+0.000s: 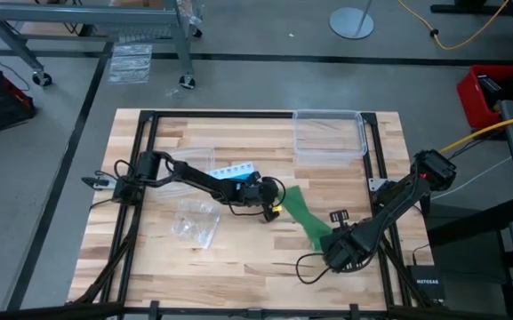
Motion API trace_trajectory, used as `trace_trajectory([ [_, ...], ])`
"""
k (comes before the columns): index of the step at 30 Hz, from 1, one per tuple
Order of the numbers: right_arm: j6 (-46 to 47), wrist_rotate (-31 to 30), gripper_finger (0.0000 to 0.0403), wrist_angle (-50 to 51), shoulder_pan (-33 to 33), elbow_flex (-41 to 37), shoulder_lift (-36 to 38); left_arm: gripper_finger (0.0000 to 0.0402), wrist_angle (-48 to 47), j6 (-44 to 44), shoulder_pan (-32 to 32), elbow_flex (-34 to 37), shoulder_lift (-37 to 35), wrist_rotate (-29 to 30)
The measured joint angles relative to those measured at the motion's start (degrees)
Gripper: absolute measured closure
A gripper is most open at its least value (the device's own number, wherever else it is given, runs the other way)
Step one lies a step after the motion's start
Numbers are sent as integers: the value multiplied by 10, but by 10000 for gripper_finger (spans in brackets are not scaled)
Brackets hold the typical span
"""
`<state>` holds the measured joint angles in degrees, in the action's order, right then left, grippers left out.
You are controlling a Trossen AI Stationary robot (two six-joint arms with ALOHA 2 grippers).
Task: Roll bandage
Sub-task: Roll the green bandage
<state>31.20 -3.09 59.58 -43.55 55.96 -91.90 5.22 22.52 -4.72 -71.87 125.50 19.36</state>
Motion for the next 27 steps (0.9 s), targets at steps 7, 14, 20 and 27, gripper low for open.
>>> trace_trajectory([
  [7, 0, 21, 349, -2, 0, -3, 0, 400, 15, -21, 0, 0, -16, -12],
  [14, -2, 38, 349, -26, 0, -3, 0, 400, 9, -95, 5, 1, -33, -44],
  [20, -2, 42, 349, -30, 0, -3, 0, 389, 10, -140, 5, 1, -33, -73],
  [27, -2, 51, 349, -31, 0, -3, 0, 292, 11, -144, 7, 1, -34, -73],
])
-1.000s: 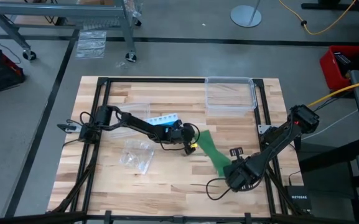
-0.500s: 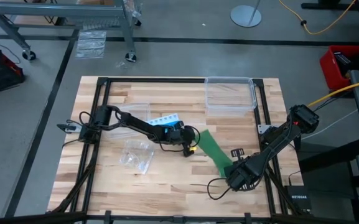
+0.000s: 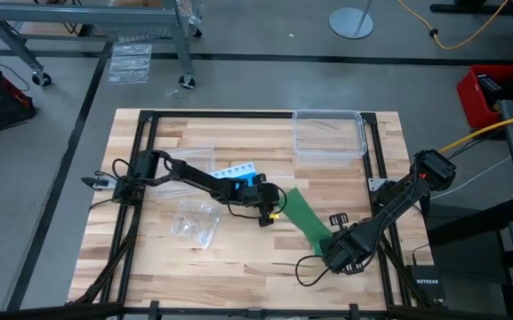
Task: Roll bandage
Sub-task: Roll the green bandage
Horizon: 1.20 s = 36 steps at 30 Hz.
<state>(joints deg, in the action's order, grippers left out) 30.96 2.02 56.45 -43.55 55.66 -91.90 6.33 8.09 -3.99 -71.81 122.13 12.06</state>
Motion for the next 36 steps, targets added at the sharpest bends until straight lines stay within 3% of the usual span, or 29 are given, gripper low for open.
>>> trace_trajectory([
  [6, -16, 17, 349, -2, 0, 0, 0, 251, 21, 22, -1, 0, 0, 1],
  [20, -49, 15, 349, -31, 0, 0, 0, 249, 202, -64, -45, -1, 0, -20],
  [31, -74, -4, 349, -60, 0, 0, 0, 249, 235, -109, -46, -18, 5, -50],
  [36, -109, -49, 349, -58, 1, 0, 0, 249, 231, -146, -53, -59, 43, -77],
])
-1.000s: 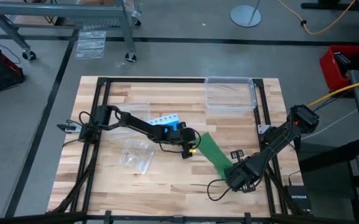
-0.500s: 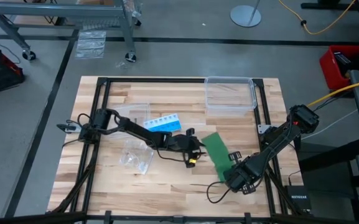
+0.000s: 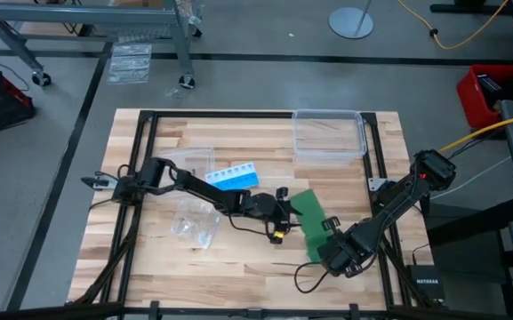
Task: Roll bandage
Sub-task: Roll the green bandage
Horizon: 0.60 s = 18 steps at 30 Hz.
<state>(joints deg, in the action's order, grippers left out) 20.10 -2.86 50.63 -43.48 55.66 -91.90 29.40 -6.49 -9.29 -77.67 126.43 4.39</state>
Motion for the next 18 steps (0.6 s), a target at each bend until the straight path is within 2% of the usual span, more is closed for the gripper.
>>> trace_trajectory([
  [5, -50, -36, 349, 0, 0, 0, 0, 249, -5, -50, 0, -32, 30, -2],
  [9, -54, -37, 349, -1, 0, 0, 0, 249, -3, -72, 16, -56, 51, 0],
  [18, -54, -36, 349, -1, 0, 0, 0, 249, -25, -32, 47, -104, 94, -5],
])
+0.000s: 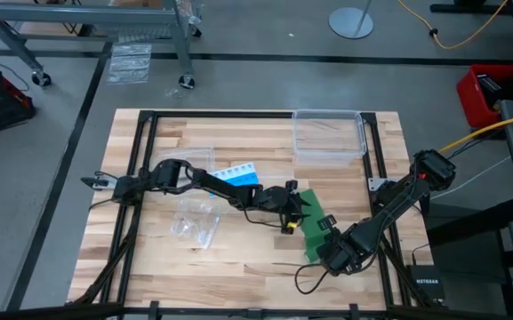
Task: Roll bandage
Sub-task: Roll the green bandage
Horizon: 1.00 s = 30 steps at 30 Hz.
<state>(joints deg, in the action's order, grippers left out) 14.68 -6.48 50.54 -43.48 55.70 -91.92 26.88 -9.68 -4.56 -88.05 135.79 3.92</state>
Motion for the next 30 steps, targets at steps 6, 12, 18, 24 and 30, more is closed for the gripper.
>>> trace_trajectory([
  [6, 0, 0, 349, -1, 0, 0, 0, 249, -111, 7, 2, -26, 0, -2],
  [12, 0, 0, 349, -1, 0, 1, 0, 249, -165, 28, 3, -27, -1, 16],
  [18, 0, 18, 349, 0, 0, 1, 0, 249, -200, 80, 2, -28, -3, 48],
  [24, 0, 58, 349, 0, 0, 1, 0, 250, -217, 143, 2, -27, -5, 91],
  [30, 0, 61, 349, 2, 0, 14, 0, 274, -228, 188, 7, -27, -5, 107],
])
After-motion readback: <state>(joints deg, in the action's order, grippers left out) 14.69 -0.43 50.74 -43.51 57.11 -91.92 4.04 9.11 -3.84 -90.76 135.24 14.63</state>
